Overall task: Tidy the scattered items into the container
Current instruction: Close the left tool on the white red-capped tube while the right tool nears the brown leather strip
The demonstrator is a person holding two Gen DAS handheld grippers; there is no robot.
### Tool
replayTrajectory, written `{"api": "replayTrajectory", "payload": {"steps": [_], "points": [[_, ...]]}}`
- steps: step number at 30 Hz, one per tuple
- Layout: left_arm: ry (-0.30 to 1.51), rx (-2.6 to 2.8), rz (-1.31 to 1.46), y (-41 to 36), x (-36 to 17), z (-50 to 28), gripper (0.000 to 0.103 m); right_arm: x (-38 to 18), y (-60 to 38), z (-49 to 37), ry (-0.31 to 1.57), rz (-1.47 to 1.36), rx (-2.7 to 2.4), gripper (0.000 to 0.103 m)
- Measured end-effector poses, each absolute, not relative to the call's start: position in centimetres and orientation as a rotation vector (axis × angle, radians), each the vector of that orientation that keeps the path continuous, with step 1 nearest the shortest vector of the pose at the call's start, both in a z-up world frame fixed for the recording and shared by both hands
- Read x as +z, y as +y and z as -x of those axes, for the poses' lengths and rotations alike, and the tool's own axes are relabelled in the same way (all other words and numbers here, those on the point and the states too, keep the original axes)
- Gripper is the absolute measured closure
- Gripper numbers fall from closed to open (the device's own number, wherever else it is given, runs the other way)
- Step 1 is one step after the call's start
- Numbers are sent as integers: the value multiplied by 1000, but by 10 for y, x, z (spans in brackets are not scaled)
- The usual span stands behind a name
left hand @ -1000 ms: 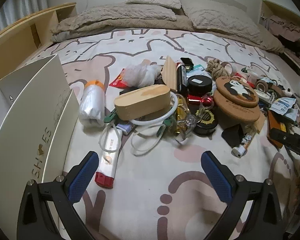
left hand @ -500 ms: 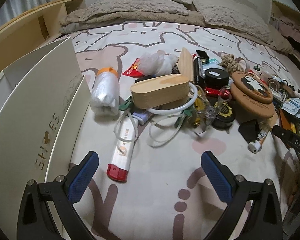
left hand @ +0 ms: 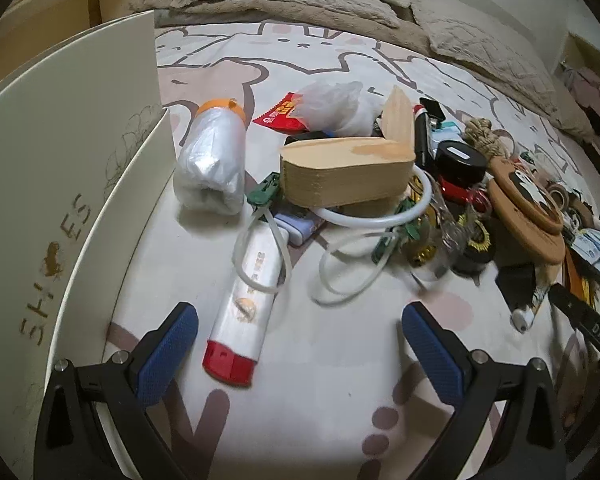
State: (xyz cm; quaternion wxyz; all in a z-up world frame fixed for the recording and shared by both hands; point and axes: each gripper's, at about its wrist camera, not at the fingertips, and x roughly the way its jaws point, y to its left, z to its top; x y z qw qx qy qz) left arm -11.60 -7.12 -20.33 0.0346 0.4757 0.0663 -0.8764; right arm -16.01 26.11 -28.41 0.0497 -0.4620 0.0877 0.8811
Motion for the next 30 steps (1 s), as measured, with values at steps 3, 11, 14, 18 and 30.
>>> {"api": "replayTrajectory", "payload": {"steps": [3,11,14,18,30], "points": [[169,-2695,-1448,-69,-204,118,3,-282,266,156,306,1388,2678,0],[128,-2696,-1409,-70,-203,118,35,-280,280,146,422,1336,2676,0],[122,-2696,-1401,-71,-202,117,45,-280,280,144,440,1321,2682,0],[110,-2708,-1403,-72,-201,115,60,-280,280,144,436,1317,2685,0],[55,-2800,-1454,-50,-195,98,80,-282,287,143,494,1308,2723,0]]}}
